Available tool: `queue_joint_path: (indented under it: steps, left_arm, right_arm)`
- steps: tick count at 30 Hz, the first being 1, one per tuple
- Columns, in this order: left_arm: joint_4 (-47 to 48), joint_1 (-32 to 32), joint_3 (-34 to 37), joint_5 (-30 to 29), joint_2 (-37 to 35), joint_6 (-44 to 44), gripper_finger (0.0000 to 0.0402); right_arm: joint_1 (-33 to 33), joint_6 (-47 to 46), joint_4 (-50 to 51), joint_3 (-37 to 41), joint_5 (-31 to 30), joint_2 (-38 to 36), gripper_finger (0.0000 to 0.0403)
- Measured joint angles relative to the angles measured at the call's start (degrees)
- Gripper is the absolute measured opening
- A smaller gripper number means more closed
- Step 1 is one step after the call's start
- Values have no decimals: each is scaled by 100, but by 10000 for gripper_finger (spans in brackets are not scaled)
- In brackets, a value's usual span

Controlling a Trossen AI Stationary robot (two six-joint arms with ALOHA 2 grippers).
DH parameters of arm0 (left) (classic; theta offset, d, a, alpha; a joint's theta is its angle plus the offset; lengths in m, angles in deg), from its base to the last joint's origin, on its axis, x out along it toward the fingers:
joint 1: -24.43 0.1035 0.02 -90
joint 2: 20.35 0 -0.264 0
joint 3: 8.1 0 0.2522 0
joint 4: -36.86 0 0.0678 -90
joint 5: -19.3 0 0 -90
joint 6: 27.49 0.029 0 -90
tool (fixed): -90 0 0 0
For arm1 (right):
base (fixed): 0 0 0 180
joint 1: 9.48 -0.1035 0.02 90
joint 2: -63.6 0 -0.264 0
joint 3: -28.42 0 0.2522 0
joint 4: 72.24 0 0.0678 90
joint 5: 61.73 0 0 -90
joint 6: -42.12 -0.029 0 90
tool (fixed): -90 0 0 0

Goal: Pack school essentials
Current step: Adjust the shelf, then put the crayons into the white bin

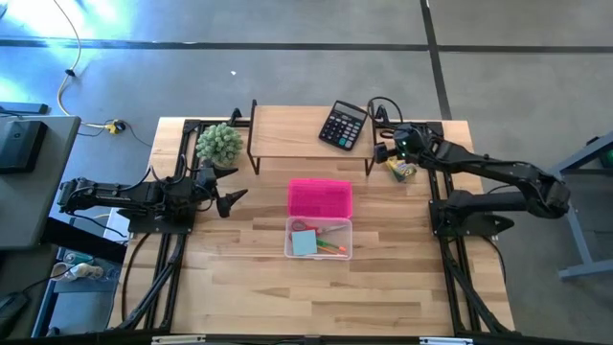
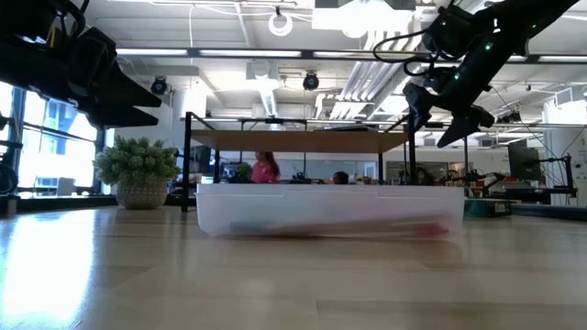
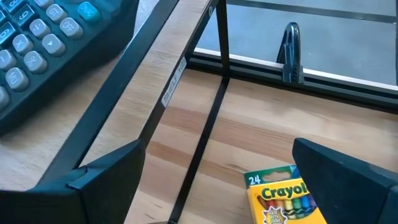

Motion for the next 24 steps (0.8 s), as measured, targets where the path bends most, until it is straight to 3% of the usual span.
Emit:
queue_joint_path:
  steps: [3,15,24]
  left_arm:
    - [1,0,0,0,0,0,394]
    - [2,-2,0,0,0,0,394]
    - [2,-1,0,0,1,0,394]
  right_arm:
    - [0,-9,237,-29,7,-92,399]
    - [108,28,2716,-544,-57,-360,399]
    - [259,249,2789,-151,260,-447,399]
